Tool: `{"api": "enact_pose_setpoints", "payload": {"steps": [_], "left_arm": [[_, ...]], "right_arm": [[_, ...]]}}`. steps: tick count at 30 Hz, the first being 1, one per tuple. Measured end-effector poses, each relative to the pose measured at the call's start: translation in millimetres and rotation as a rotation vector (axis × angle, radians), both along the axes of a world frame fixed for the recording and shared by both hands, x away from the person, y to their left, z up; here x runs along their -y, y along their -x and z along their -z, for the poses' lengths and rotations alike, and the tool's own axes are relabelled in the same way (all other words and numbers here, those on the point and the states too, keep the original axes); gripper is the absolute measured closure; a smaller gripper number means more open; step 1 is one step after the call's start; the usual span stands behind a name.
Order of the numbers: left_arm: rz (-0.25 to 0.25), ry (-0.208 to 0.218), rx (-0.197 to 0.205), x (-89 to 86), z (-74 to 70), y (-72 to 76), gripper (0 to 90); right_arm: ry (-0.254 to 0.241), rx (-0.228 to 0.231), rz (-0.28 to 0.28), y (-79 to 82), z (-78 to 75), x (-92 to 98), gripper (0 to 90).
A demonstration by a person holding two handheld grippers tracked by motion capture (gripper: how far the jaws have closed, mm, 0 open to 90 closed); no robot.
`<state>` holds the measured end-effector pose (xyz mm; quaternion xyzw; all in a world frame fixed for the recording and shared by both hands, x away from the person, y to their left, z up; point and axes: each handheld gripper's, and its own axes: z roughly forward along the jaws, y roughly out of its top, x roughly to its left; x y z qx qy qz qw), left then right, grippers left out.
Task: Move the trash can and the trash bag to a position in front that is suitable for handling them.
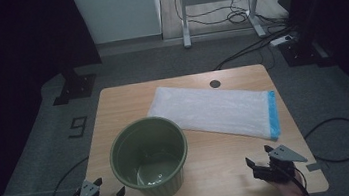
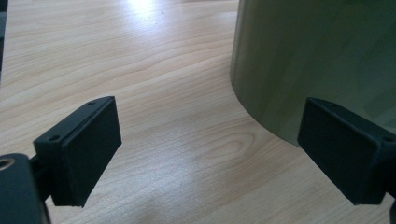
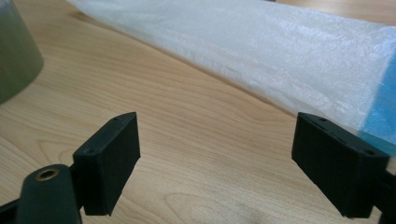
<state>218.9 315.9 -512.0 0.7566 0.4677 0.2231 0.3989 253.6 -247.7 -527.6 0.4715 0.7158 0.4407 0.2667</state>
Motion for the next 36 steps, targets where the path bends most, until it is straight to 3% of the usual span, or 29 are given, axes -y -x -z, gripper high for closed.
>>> {"api": "enact_pose_setpoints", "payload": {"steps": [2,5,8,13,18,22,25,28,36], "left_arm": [[0.013,-0.006,0.004,-0.5,-1.1,1.5,3.9],[0.042,0.021,0.024,-3.1,-4.1,5.2,3.4],[0.133,0.055,0.044,-3.8,-6.8,9.0,3.5],[0.302,0.058,0.069,13.0,-13.0,10.4,4.7],[0.381,0.053,0.080,31.8,-17.6,5.3,6.8],[0.398,0.034,0.069,44.3,-15.5,-1.1,6.3],[0.401,0.063,0.066,48.4,-14.0,-6.2,7.7],[0.402,0.046,0.066,56.7,-13.9,-12.5,8.0],[0.416,0.054,0.051,84.2,-9.8,-30.4,7.8]], "right_arm": [[0.010,0.001,-0.001,-2.2,0.5,-0.9,13.6],[0.007,-0.017,0.007,-5.5,4.5,0.0,13.6],[0.011,-0.018,0.008,-4.6,5.7,1.3,13.6],[0.004,-0.014,0.024,-4.1,6.1,6.8,13.6],[0.005,-0.024,0.031,-4.9,9.0,10.0,13.7],[0.011,-0.027,0.021,-4.6,9.9,8.1,13.7],[0.018,-0.030,0.012,-4.8,10.4,6.4,13.7],[0.018,-0.029,0.009,-4.9,10.4,5.8,13.7],[-0.003,-0.030,0.023,-2.6,9.9,9.0,13.7]]}}
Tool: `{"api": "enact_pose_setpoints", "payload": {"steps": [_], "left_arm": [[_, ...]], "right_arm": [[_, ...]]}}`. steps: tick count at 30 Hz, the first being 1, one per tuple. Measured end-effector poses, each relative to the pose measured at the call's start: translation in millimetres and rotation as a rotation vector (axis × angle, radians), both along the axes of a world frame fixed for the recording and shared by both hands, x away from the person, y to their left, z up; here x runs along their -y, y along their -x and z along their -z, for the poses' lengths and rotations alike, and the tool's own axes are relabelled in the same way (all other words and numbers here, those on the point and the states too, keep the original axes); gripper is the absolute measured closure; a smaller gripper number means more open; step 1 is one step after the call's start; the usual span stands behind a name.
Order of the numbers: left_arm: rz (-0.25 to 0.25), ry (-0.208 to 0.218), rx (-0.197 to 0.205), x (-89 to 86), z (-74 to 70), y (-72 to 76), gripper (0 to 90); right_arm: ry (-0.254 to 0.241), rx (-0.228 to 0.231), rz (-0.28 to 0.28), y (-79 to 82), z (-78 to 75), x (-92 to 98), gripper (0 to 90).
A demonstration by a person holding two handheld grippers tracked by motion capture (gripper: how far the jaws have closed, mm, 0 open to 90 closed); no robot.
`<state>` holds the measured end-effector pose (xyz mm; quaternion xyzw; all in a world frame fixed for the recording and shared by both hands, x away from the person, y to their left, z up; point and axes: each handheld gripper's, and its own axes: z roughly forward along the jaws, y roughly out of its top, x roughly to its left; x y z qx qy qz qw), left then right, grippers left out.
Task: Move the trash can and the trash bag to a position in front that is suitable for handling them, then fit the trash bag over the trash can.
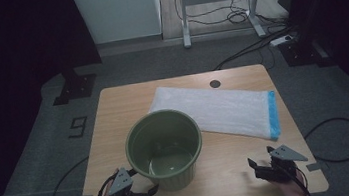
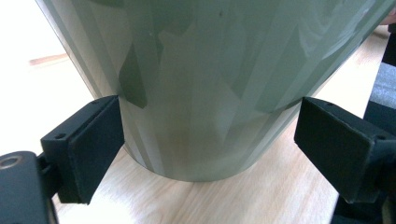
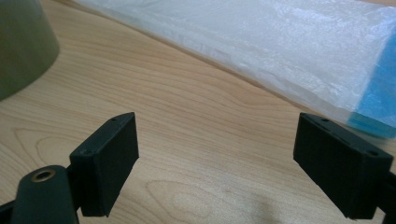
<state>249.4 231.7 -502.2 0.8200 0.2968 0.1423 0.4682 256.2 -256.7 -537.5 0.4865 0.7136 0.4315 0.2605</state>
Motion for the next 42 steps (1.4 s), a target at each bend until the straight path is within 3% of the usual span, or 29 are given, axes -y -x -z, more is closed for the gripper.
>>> {"api": "enact_pose_setpoints", "payload": {"steps": [9,18,24,30,34,37,42], "left_arm": [[0.024,-0.002,-0.015,24.2,-0.6,-19.8,7.6],[0.027,0.004,-0.028,44.4,-0.1,-39.6,7.6],[0.011,0.010,-0.025,52.0,0.7,-42.0,7.8],[-0.069,-0.018,-0.004,36.0,-5.6,-24.9,8.3],[-0.125,-0.044,-0.018,17.8,-1.1,-13.9,7.7],[-0.162,-0.074,-0.028,6.3,4.5,-10.8,7.3],[-0.179,-0.075,-0.032,-1.8,3.9,-13.9,6.9]], "right_arm": [[-0.017,-0.009,0.013,-1.0,1.4,2.5,13.7],[0.001,-0.007,0.000,1.0,1.5,-0.4,13.7],[0.004,-0.004,0.000,2.1,1.0,-0.1,13.7],[0.001,0.000,0.009,3.4,0.4,2.1,13.7],[-0.001,0.001,0.010,3.6,0.2,1.9,13.7],[0.006,0.002,0.007,3.4,0.0,0.5,13.7],[0.026,0.005,0.003,0.3,0.9,-0.5,13.7]]}}
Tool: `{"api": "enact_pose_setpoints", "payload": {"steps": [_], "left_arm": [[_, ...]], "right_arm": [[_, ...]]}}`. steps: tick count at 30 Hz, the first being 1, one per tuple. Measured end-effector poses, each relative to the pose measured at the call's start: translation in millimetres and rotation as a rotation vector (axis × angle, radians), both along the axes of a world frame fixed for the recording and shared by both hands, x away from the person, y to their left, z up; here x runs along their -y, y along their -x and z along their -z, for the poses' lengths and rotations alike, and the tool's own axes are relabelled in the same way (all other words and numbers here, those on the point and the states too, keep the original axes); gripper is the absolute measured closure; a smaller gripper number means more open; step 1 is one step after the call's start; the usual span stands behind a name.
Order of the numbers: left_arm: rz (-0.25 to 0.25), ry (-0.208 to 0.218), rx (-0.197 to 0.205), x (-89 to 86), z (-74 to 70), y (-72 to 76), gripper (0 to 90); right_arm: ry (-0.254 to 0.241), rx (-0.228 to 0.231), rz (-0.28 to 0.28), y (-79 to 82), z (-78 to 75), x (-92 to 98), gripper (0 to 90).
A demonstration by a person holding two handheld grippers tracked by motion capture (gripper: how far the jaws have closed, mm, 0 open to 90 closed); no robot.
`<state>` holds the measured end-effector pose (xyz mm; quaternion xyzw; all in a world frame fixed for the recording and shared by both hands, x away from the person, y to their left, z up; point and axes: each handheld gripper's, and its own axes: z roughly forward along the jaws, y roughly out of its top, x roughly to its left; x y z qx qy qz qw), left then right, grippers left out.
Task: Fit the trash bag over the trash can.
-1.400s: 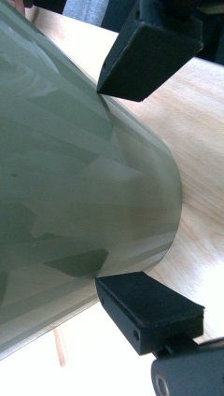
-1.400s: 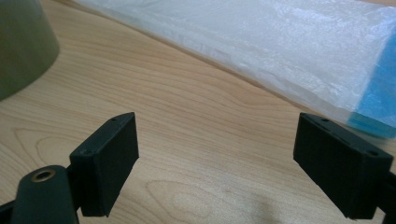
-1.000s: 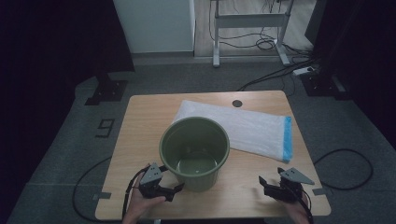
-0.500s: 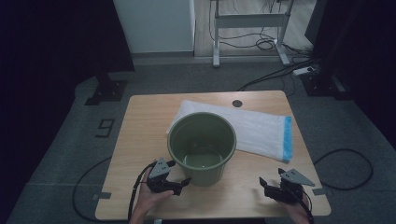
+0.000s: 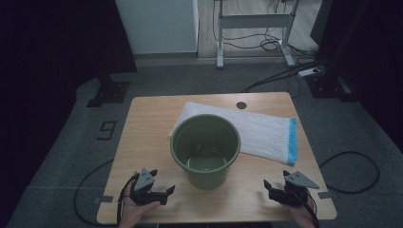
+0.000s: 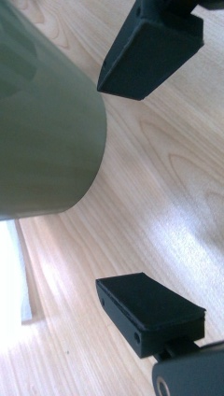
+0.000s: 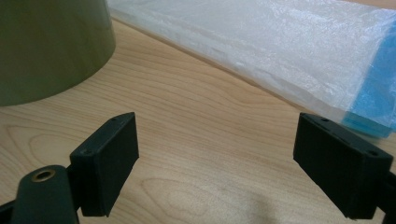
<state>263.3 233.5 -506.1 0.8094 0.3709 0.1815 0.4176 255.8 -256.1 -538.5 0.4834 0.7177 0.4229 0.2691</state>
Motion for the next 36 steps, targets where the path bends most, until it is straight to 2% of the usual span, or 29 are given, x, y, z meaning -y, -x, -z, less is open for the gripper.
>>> {"api": "enact_pose_setpoints", "payload": {"steps": [8,12,17,20,25,29,30,33,36], "left_arm": [[-0.016,0.007,-0.017,-9.2,4.4,-5.5,7.1],[-0.026,-0.006,-0.024,-13.2,6.3,-5.6,7.2],[-0.039,-0.011,-0.036,-16.0,9.6,-7.4,7.5],[-0.047,-0.015,-0.045,-17.3,11.5,-7.1,7.8],[-0.058,-0.013,-0.055,-19.5,14.1,-4.8,8.4],[-0.058,-0.013,-0.062,-20.3,16.5,-3.4,8.8],[-0.058,-0.014,-0.065,-20.6,17.0,-2.3,8.8],[-0.058,-0.014,-0.064,-21.5,17.1,-0.2,8.8],[-0.057,-0.004,-0.063,-23.2,16.9,1.3,8.9]], "right_arm": [[0.024,-0.005,0.006,-14.9,0.2,-2.4,13.7],[0.039,-0.002,0.007,-33.4,-2.4,-9.6,14.5],[0.079,-0.042,-0.030,-54.4,0.7,-16.8,15.1],[0.102,-0.045,-0.025,-66.9,-1.1,-17.4,16.0],[0.110,-0.065,-0.011,-93.3,-1.8,-19.5,18.1],[0.131,-0.090,-0.038,-112.7,-1.9,-28.0,17.8],[0.131,-0.101,-0.047,-117.8,-1.9,-29.3,17.5],[0.072,-0.142,-0.080,-130.8,2.2,-30.6,17.6],[0.087,-0.158,-0.071,-135.9,5.7,-33.3,19.1]]}}
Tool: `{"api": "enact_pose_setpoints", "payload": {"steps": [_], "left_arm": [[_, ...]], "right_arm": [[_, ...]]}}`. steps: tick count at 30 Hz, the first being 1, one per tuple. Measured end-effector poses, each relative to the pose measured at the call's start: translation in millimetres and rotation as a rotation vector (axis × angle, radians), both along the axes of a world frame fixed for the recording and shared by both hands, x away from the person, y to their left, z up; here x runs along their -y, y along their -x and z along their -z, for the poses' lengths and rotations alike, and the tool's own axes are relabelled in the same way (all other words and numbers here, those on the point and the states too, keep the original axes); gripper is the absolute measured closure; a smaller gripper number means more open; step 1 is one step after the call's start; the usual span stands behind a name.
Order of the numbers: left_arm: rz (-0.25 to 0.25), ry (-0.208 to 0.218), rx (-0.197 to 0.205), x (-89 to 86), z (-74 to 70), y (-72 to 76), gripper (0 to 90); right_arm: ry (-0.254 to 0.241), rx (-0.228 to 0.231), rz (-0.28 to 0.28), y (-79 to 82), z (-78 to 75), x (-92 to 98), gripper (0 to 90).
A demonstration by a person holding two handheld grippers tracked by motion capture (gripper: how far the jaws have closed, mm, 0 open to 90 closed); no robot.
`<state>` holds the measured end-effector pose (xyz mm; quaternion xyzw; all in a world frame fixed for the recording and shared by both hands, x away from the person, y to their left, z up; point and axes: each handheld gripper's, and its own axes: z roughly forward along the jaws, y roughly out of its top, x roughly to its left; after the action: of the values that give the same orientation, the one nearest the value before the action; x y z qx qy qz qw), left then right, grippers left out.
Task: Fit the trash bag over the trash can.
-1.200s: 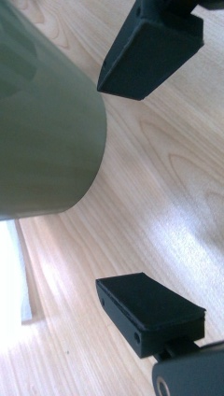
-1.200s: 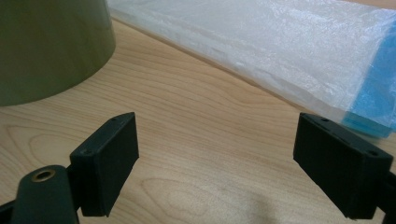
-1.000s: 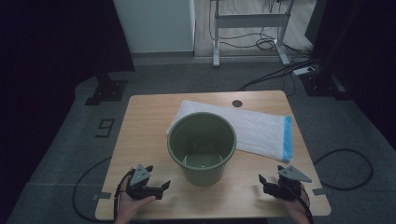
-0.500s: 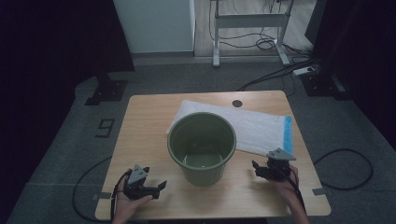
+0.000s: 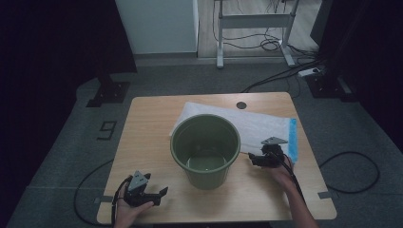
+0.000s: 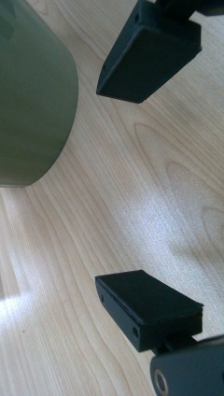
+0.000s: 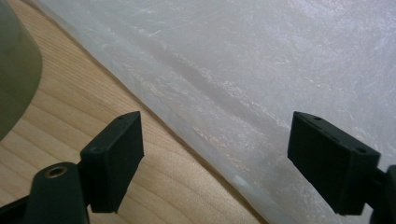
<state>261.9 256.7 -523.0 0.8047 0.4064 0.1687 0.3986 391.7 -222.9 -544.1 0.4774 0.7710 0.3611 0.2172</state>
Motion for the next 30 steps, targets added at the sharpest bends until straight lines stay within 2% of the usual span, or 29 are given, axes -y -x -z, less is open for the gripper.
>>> {"api": "enact_pose_setpoints", "payload": {"steps": [4,6,8,10,12,15,18,20,24,28,30], "left_arm": [[-0.007,0.007,0.004,-1.6,0.1,-1.2,9.9],[-0.018,0.008,0.037,-1.2,-2.1,0.0,13.0],[-0.019,0.029,0.054,-1.3,-4.8,-0.2,13.7],[-0.019,0.040,0.055,-0.7,-5.3,-1.2,13.7],[-0.032,0.026,0.050,0.2,-4.3,-3.0,13.3],[-0.042,0.040,0.035,0.0,-3.9,-4.6,12.0],[-0.045,0.038,0.037,-0.7,-5.4,-3.7,11.9],[-0.046,0.038,0.036,-1.9,-5.7,-2.9,12.0],[-0.050,0.040,0.029,-2.9,-5.1,-2.9,12.1],[-0.042,0.031,0.020,0.1,-4.2,-2.8,12.0],[-0.037,0.029,0.015,2.1,-3.2,-3.1,12.0]], "right_arm": [[0.028,-0.006,0.013,-1.9,2.8,-3.7,25.3],[0.052,0.001,0.034,-3.0,4.9,-3.2,31.4],[0.037,-0.011,0.034,-4.5,6.6,-0.3,38.2],[0.019,-0.016,0.043,-4.5,6.3,3.1,48.0],[0.015,-0.016,0.051,-3.6,5.8,5.6,59.1],[0.008,-0.032,0.076,-0.6,4.0,11.3,78.7],[0.007,-0.030,0.090,7.9,4.2,18.5,87.2],[-0.001,-0.023,0.119,20.1,3.8,25.7,88.6],[-0.039,-0.009,0.131,50.2,1.0,39.1,88.7],[0.004,0.019,0.136,88.6,2.7,54.5,88.7],[-0.006,0.008,0.149,102.4,2.3,65.2,88.6]]}}
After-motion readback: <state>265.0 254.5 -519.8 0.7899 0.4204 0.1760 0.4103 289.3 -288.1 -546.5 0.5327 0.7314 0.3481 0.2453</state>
